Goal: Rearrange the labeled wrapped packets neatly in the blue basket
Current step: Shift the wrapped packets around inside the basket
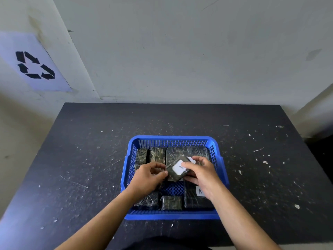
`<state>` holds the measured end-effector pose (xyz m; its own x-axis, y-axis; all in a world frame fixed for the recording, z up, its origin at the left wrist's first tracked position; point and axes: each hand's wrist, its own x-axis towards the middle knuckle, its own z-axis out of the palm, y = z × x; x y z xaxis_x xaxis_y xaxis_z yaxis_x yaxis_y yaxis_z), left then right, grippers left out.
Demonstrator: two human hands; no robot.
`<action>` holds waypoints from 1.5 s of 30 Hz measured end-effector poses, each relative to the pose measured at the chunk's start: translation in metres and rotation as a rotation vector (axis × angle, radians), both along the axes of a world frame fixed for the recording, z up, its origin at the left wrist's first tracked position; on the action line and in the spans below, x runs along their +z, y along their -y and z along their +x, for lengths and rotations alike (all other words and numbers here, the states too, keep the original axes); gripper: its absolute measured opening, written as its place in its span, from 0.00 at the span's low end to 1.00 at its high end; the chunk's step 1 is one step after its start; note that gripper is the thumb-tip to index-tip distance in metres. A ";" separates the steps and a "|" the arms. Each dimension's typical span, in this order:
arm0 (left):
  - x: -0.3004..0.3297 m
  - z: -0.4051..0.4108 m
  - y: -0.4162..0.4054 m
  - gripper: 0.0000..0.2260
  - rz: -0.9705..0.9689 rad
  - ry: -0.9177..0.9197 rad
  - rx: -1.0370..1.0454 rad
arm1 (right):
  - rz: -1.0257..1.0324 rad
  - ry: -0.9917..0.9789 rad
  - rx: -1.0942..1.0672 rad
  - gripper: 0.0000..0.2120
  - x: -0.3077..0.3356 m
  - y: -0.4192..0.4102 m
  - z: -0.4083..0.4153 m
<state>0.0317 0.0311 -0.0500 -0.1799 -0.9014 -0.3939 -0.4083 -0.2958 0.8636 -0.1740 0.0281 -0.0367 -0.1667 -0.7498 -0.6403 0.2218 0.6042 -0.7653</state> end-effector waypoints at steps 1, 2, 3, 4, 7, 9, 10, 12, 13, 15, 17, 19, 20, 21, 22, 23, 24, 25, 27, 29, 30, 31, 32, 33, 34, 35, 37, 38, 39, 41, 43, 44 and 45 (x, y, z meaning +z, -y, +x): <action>-0.003 0.003 -0.001 0.12 -0.174 0.287 -0.141 | -0.004 -0.021 -0.044 0.20 -0.003 0.001 -0.003; -0.006 0.005 -0.003 0.15 -0.331 0.560 -0.287 | -0.015 -0.043 -0.056 0.17 -0.005 0.002 -0.007; -0.010 0.009 -0.004 0.18 -0.426 0.750 -0.404 | -0.038 -0.062 -0.032 0.15 -0.005 0.002 -0.010; -0.015 0.011 -0.004 0.20 -0.453 0.857 -0.478 | -0.074 -0.110 0.041 0.13 -0.004 0.002 -0.013; -0.026 0.015 -0.006 0.24 -0.475 0.966 -0.528 | -0.220 -0.490 0.539 0.18 0.002 0.001 -0.012; -0.029 0.016 -0.009 0.25 -0.488 0.990 -0.509 | -0.239 -0.641 0.855 0.23 0.005 0.004 -0.002; -0.030 0.016 -0.010 0.25 -0.486 0.996 -0.498 | -0.234 -0.686 0.970 0.24 0.005 0.007 0.005; -0.030 0.015 -0.012 0.25 -0.480 1.009 -0.484 | -0.215 -0.734 1.152 0.23 0.006 0.014 0.019; -0.029 0.014 -0.013 0.25 -0.480 1.012 -0.475 | -0.205 -0.748 1.218 0.23 0.005 0.018 0.026; -0.029 0.014 -0.013 0.24 -0.473 1.005 -0.455 | -0.209 -0.814 1.312 0.22 0.003 0.022 0.036; -0.028 0.015 -0.013 0.23 -0.468 1.001 -0.455 | -0.277 -0.913 1.354 0.20 -0.001 0.021 0.044; -0.026 0.015 -0.013 0.23 -0.462 0.990 -0.446 | -0.373 -1.004 1.326 0.20 -0.006 0.013 0.048; -0.025 0.016 -0.013 0.22 -0.456 0.989 -0.442 | -0.428 -1.050 1.278 0.21 -0.009 0.008 0.048; -0.024 0.016 -0.013 0.22 -0.452 0.993 -0.438 | -0.491 -1.106 1.203 0.20 -0.012 0.004 0.046; -0.024 0.016 -0.013 0.22 -0.449 0.998 -0.437 | -0.558 -1.167 1.108 0.17 -0.015 0.000 0.043; -0.025 0.016 -0.013 0.22 -0.447 1.004 -0.438 | -0.606 -1.223 1.013 0.13 -0.018 -0.004 0.040; -0.026 0.016 -0.013 0.22 -0.447 1.009 -0.440 | -0.620 -1.265 0.940 0.09 -0.021 -0.007 0.037; -0.026 0.016 -0.013 0.23 -0.447 1.012 -0.440 | -0.613 -1.280 0.895 0.06 -0.024 -0.010 0.034; -0.028 0.015 -0.013 0.23 -0.445 1.015 -0.443 | -0.601 -1.248 0.898 0.05 -0.028 -0.017 0.030; -0.029 0.014 -0.013 0.23 -0.440 1.020 -0.449 | -0.630 -1.211 0.956 0.08 -0.031 -0.020 0.025; -0.029 0.014 -0.012 0.23 -0.436 1.017 -0.448 | -0.645 -1.202 0.987 0.09 -0.031 -0.019 0.022; -0.029 0.014 -0.012 0.23 -0.433 1.013 -0.445 | -0.654 -1.201 1.022 0.10 -0.029 -0.017 0.020; -0.028 0.013 -0.012 0.23 -0.431 1.011 -0.444 | -0.660 -1.209 1.055 0.11 -0.027 -0.016 0.018; -0.028 0.013 -0.013 0.24 -0.431 1.010 -0.444 | -0.669 -1.221 1.069 0.11 -0.025 -0.016 0.017; -0.027 0.013 -0.014 0.24 -0.431 1.008 -0.444 | -0.685 -1.228 1.056 0.10 -0.022 -0.017 0.017; -0.026 0.013 -0.016 0.24 -0.432 1.001 -0.440 | -0.699 -1.225 1.033 0.08 -0.018 -0.019 0.018; -0.020 0.014 -0.020 0.24 -0.443 0.963 -0.411 | -0.656 -1.200 1.074 0.08 -0.013 -0.028 0.022; -0.018 0.014 -0.023 0.22 -0.457 0.932 -0.395 | -0.574 -1.190 1.149 0.10 -0.011 -0.031 0.025; -0.015 0.014 -0.026 0.18 -0.472 0.901 -0.386 | -0.459 -1.185 1.240 0.14 -0.011 -0.033 0.027; -0.014 0.014 -0.032 0.12 -0.459 0.848 -0.402 | -0.255 -1.172 1.406 0.22 -0.013 -0.033 0.030; -0.016 0.014 -0.036 0.11 -0.390 0.829 -0.436 | -0.184 -1.146 1.466 0.23 -0.015 -0.033 0.031; -0.018 0.015 -0.037 0.12 -0.356 0.835 -0.453 | -0.191 -1.145 1.455 0.21 -0.015 -0.033 0.031; -0.019 0.015 -0.037 0.13 -0.333 0.843 -0.464 | -0.217 -1.152 1.430 0.19 -0.014 -0.033 0.031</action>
<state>0.0471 0.0684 -0.0691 -0.3195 -0.9001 -0.2961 -0.9352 0.2492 0.2516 -0.1428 0.0608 -0.0507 0.3606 -0.7388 -0.5693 -0.9327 -0.2791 -0.2286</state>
